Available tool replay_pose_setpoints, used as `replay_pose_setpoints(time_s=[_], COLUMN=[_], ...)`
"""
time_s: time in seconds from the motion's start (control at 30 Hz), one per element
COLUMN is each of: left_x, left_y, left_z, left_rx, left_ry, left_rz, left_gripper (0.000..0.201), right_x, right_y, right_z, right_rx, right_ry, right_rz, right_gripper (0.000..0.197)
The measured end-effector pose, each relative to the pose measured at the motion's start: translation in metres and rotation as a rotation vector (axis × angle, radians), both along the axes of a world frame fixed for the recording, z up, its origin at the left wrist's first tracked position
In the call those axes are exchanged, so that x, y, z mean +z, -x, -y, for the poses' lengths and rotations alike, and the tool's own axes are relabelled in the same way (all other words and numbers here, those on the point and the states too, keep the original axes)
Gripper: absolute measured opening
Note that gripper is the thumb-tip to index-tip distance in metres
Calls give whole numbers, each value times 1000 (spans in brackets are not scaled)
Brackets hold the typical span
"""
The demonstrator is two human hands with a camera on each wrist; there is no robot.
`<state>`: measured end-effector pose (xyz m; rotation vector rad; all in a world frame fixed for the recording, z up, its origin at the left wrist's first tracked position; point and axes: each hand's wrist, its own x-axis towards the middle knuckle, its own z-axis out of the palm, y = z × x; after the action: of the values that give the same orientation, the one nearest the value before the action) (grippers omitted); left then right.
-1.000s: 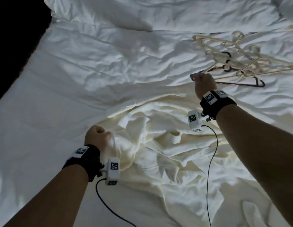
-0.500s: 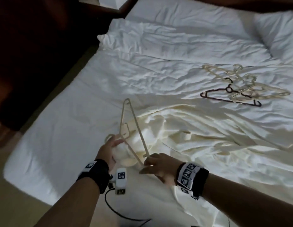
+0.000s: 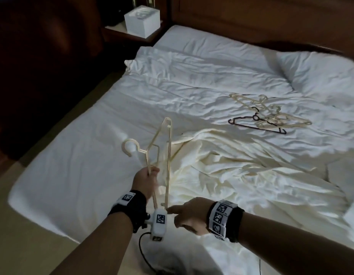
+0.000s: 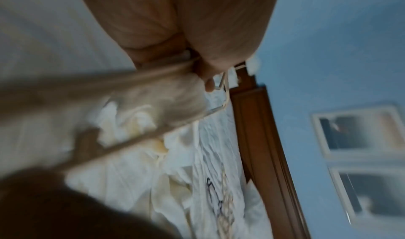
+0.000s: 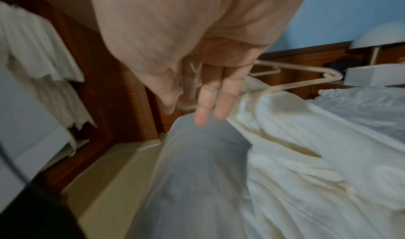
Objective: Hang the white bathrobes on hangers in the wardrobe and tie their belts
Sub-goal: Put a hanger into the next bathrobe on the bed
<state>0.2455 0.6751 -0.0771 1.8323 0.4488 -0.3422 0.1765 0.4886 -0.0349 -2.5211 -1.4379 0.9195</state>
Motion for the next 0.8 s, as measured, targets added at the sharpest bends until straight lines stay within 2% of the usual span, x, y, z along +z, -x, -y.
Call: replay_pose_setpoints(time_s=[0.07,0.13,0.2,0.27,0.3,0.37,0.4,0.43,0.5,0.53,0.6,0.67,0.73,0.8], left_x=[17,32,47,61,67,79,85,92,99,100,104,106,114,125], left_y=[5,17,35,54,64,83,88,93,101,105,114,122,128,133], left_z=[-3,-9,-12,-12,-11,-8,-7,-6,-10,-12,-11,-4,9,26], left_rx=[-201,-467,-636,-679,-683,-667,-623,-549,-383,-319,-214,-149,-137,-170], left_ry=[-206,-384,-418,-362,-344,-335,-314,-302,-307,-317,-336,-365,-410,-434], left_rz=[154,280,391,468,497,484,445,393,323,324,323,346,422,525], left_gripper=[19,23,29,24,22,17,11,16,27,23,10,19,31,38], right_x=[16,26,36,52,57,60,61,60,57,58,62,68,73,79], right_y=[5,-4,-20,-32,-34,-25,-17,-10,1,3,4,8,14,20], right_z=[9,25,42,52,55,59,61,65,77,85,101,119,132,139], right_rx=[-171,-394,-614,-746,-767,-741,-697,-656,-591,-571,-546,-512,-484,-471], right_ry=[-194,-425,-446,-308,-249,-285,-335,-384,-361,-271,-18,90,52,-54], right_rz=[89,339,527,435,318,137,148,223,365,400,430,392,350,340], right_gripper=[18,26,53,75,74,43,27,22,31,34,33,32,33,25])
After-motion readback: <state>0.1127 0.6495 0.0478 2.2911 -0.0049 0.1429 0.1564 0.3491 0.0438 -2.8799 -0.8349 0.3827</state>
